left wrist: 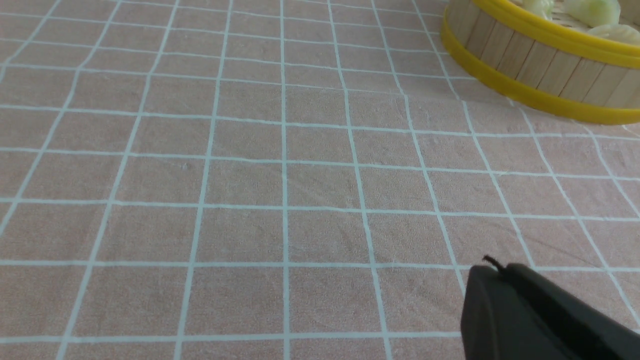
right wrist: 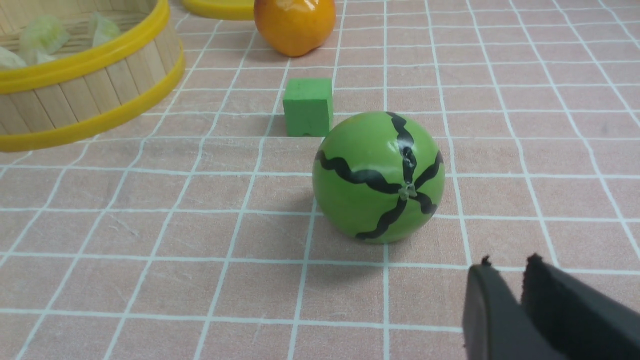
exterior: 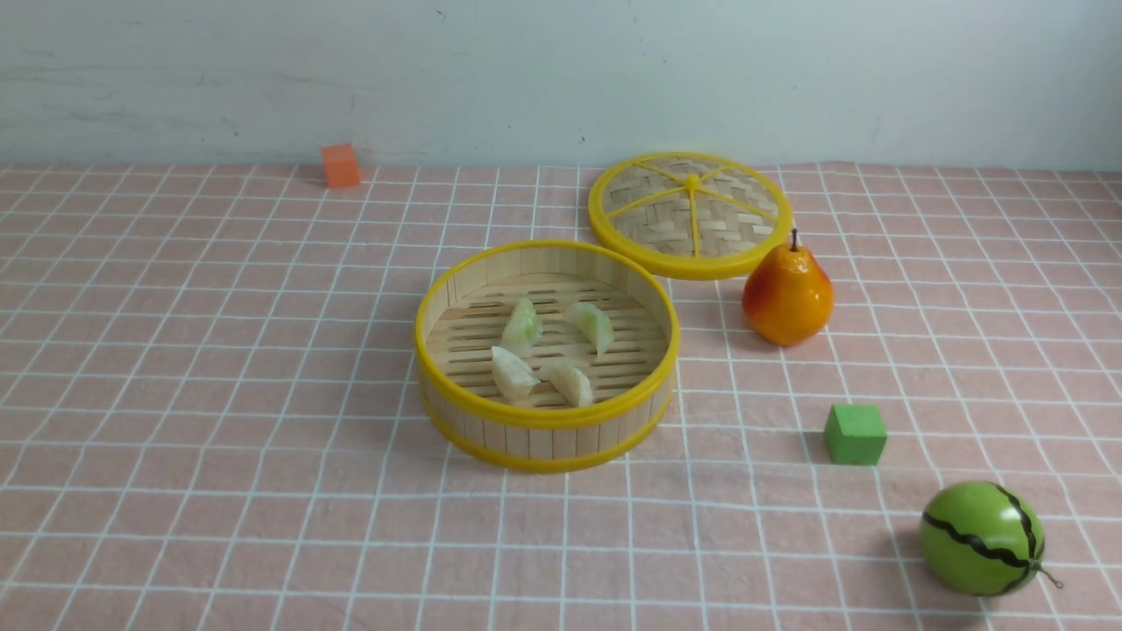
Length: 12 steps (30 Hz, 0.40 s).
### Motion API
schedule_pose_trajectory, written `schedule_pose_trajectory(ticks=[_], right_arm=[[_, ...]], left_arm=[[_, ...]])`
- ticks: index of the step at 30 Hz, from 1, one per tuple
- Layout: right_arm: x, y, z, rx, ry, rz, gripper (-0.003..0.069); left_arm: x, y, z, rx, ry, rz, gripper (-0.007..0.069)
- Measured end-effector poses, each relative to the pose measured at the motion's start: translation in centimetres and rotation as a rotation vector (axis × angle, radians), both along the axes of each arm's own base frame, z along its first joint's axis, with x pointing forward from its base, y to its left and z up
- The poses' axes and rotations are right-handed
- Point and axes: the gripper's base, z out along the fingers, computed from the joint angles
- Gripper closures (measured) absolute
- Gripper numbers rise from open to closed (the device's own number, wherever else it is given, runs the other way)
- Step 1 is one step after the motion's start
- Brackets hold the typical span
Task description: Put the dumplings into the steamer on the table with the pink tablecloth.
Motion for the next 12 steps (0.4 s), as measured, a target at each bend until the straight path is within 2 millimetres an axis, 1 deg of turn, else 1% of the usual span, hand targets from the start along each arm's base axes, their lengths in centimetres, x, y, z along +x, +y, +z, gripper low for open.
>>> schedule_pose_trajectory(ticks=[12], right_arm=[[0.00,0.00,0.00,0.000,0.000,0.000,0.0541]], left_arm=[[0.00,0.00,0.00,0.000,0.000,0.000,0.0624]])
